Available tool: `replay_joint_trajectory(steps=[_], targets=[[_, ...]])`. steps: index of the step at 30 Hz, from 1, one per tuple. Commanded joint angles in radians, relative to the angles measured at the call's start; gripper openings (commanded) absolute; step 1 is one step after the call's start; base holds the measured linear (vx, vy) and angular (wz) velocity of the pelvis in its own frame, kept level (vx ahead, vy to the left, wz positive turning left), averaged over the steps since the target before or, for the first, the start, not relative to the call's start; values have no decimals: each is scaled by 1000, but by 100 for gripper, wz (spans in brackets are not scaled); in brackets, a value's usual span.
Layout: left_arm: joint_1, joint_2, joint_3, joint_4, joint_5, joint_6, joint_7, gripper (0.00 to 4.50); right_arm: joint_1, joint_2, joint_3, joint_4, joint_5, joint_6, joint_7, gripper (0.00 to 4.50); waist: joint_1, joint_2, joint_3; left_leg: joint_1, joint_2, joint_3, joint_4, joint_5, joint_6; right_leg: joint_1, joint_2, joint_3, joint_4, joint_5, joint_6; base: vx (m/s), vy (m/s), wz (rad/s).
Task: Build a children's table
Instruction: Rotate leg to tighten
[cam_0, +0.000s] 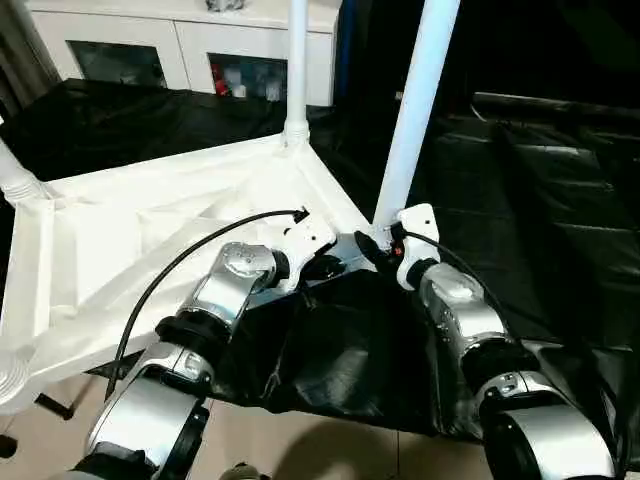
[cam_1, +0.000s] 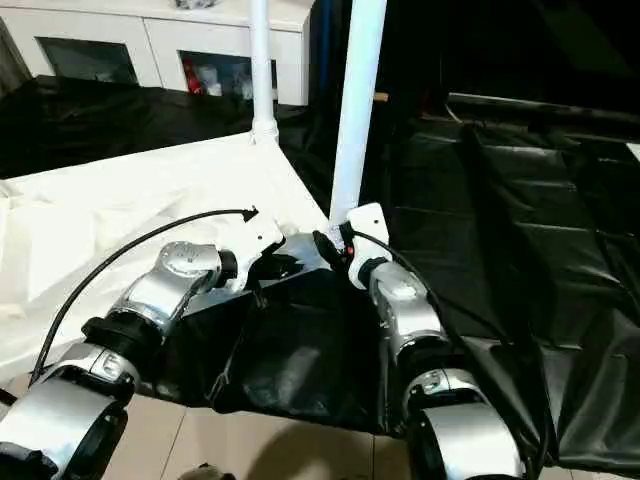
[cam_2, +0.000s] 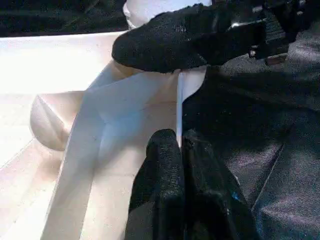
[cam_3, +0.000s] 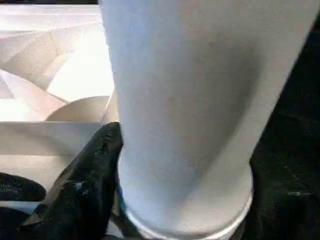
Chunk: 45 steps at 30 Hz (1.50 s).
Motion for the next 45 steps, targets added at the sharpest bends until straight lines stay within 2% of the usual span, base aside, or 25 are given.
replay_joint_trajectory(steps=[1, 3, 4, 7, 8, 9, 10, 16, 18, 22, 23, 24, 25, 28, 32, 36, 37, 38, 40, 42, 43, 45], targets=[[-2, -50, -20, -48, -26, -46, -13, 0, -3, 67, 67, -1, 0, 5, 108, 379, 1, -1, -70, 3, 40, -12, -63, -149, 66, 60, -92, 53, -70, -125, -227, 0, 0, 0], [16, -33, -27, -67, -36, -63, -54, 0, 0, 43, 83, -5, -9, -11, 153, 389, 0, -2, -70, 3, 41, -12, -63, -144, 66, 60, -92, 53, -68, -116, -229, 0, 0, 0], [28, -10, -26, -77, -51, -67, -100, 0, 11, 9, 108, -18, -16, -34, 247, 389, -2, -3, -71, 0, 40, -11, -61, -138, 74, 63, -92, 52, -65, -93, -236, 0, 0, 0], [38, 10, -23, -85, -63, -69, -144, 0, 23, -19, 126, -34, -13, -52, 330, 389, -3, -4, -70, -2, 39, -10, -60, -131, 86, 64, -91, 52, -65, -85, -240, 0, 0, 0], [38, 10, -23, -85, -63, -69, -144, 0, 23, -19, 126, -34, -13, -52, 330, 389, -3, -2, -69, 0, 40, -10, -60, -134, 86, 62, -90, 51, -66, -93, -240, 0, 0, 0], [45, 26, -25, -92, -73, -73, -186, 0, 30, -39, 136, -45, -8, -60, 392, 389, -3, -4, -68, 1, 40, -9, -60, -143, 85, 62, -91, 51, -69, -117, -239, 0, 0, 0], [56, 56, -31, -104, -87, -92, -261, 0, 41, -74, 152, -67, 2, -67, 501, 389, 0, 0, -66, 1, 44, -10, -61, -158, 83, 61, -92, 51, -71, -147, -235, 0, 0, 0], [73, 114, -38, -131, -109, -99, -393, 0, 64, -142, 177, -119, 29, -53, 697, 389, 8, 0, -66, 3, 48, -9, -61, -174, 87, 57, -90, 50, -70, -157, -244, 0, 0, 0], [69, 141, -34, -130, -116, -98, -434, 0, 83, -169, 183, -164, 59, -26, 792, 365, 11, -4, -67, 4, 49, -8, -60, -169, 90, 57, -89, 51, -69, -154, -242, 0, 0, 0], [71, 162, -32, -135, -120, -96, -464, 0, 103, -185, 199, -192, 64, -14, 849, 339, 20, -4, -66, 5, 50, -9, -61, -161, 86, 53, -91, 50, -67, -162, -241, 0, 0, 0], [72, 169, -33, -138, -122, -93, -475, 0, 110, -190, 207, -204, 67, -4, 873, 325, 22, -10, -66, 4, 49, -9, -62, -160, 85, 55, -91, 50, -68, -171, -235, 0, 0, 0], [72, 169, -33, -138, -122, -93, -475, 0, 110, -190, 207, -204, 67, -4, 873, 317, 23, -8, -67, 4, 49, -9, -62, -156, 85, 55, -93, 51, -67, -171, -232, 0, 0, 0], [69, 180, -32, -134, -121, -96, -487, 0, 121, -198, 224, -223, 70, 13, 916, 308, 24, -11, -67, 4, 49, -9, -62, -150, 86, 54, -92, 51, -67, -173, -229, 0, 0, 0], [68, 184, -28, -135, -122, -91, -495, 0, 131, -202, 238, -239, 68, 27, 941, 280, 31, -9, -66, 3, 50, -9, -62, -148, 85, 52, -94, 51, -69, -184, -222, 0, 0, 0], [72, 180, -25, -136, -123, -92, -483, 0, 136, -189, 243, -243, 59, 37, 925, 275, 37, -6, -65, 5, 49, -9, -63, -158, 72, 51, -94, 51, -71, -210, -213, 0, 0, 0], [69, 155, -25, -113, -97, -111, -398, 0, 134, -153, 215, -222, 50, 37, 812, 271, 37, -4, -66, 6, 49, -11, -64, -160, 60, 50, -93, 52, -71, -205, -210, 0, 0, 0], [55, 125, -18, -87, -76, -96, -309, 0, 126, -127, 197, -201, 34, 53, 705, 271, 35, -3, -65, 6, 48, -11, -65, -165, 53, 50, -92, 52, -72, -212, -206, 0, 0, 0], [50, 114, -15, -79, -71, -91, -283, 0, 124, -119, 193, -194, 24, 48, 668, 271, 30, -5, -61, 8, 47, -12, -68, -182, 39, 48, -94, 52, -78, -245, -199, 0, 0, 0], [43, 99, -11, -71, -67, -82, -255, 0, 120, -107, 186, -183, 17, 43, 621, 270, 30, -4, -62, 13, 46, -13, -70, -203, 28, 48, -97, 53, -85, -300, -182, 0, 0, 0], [7, 35, -7, -33, -44, -41, -127, 0, 86, -44, 153, -107, -14, 54, 388, 270, 23, -1, -61, 11, 44, -16, -73, -208, 13, 48, -95, 53, -84, -304, -177, 0, 0, 0], [-1, 21, -6, -23, -39, -35, -97, 0, 79, -31, 149, -90, -22, 51, 340, 270, 17, -2, -61, 14, 44, -15, -74, -213, 5, 45, -93, 54, -85, -307, -176, 0, 0, 0], [-19, -10, -2, 0, -32, -23, -34, 0, 64, -3, 144, -58, -38, 49, 242, 270, 9, -5, -63, 13, 41, -17, -73, -215, 0, 50, -95, 53, -86, -310, -176, 0, 0, 0]])
